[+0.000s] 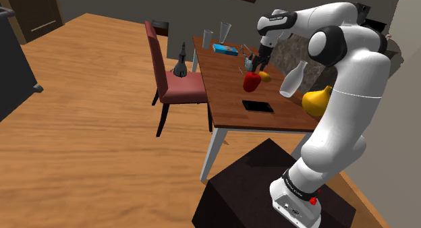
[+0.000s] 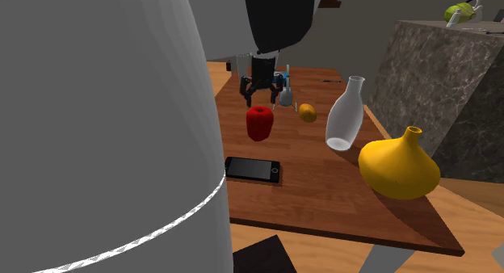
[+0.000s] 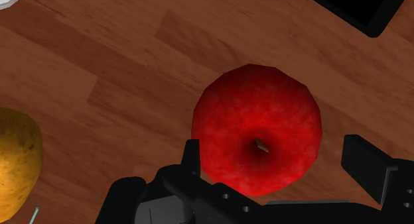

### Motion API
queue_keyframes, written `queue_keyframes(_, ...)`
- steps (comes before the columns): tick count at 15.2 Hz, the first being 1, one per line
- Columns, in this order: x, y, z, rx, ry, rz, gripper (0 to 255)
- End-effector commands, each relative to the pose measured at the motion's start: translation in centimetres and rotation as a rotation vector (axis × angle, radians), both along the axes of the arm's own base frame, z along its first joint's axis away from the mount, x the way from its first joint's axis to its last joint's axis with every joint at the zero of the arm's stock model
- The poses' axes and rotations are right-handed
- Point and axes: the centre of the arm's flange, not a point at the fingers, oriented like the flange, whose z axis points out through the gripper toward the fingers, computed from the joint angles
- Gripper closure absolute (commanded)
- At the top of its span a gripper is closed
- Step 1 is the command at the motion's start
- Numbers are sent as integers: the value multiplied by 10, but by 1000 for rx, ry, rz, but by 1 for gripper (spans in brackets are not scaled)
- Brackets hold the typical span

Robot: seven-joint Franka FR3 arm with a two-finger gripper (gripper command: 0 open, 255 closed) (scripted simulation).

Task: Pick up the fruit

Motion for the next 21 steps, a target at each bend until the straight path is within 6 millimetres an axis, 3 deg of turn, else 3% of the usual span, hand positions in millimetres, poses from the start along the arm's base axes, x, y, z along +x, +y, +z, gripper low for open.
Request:
queue_keyframes(1, 0, 0, -2, 0, 0, 0, 255)
queue_keyframes(10, 0, 0, -2, 0, -1, 0, 255)
queue_keyframes(21, 0, 0, 56, 0, -1, 0, 255)
